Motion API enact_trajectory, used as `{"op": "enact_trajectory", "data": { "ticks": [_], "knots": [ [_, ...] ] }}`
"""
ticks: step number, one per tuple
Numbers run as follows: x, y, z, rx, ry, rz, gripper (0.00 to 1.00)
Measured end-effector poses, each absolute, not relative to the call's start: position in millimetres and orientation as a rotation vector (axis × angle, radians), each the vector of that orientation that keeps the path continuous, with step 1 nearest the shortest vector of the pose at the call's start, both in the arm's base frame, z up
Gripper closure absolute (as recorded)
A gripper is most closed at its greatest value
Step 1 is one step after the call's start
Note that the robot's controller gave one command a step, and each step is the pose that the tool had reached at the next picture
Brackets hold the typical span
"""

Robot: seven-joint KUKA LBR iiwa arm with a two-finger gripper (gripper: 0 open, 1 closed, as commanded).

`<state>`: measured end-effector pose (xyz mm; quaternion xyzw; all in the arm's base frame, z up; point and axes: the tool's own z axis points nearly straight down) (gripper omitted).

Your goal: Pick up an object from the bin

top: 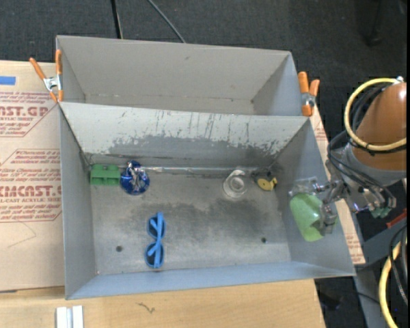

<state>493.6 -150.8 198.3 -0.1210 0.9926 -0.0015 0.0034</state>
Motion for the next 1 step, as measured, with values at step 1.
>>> {"op": "enact_trajectory", "data": {
  "ticks": [1],
  "knots": [
    [530.1, -144.2, 297.4, -1.099, 2.935, -0.005, 1.0]
  ]
}}
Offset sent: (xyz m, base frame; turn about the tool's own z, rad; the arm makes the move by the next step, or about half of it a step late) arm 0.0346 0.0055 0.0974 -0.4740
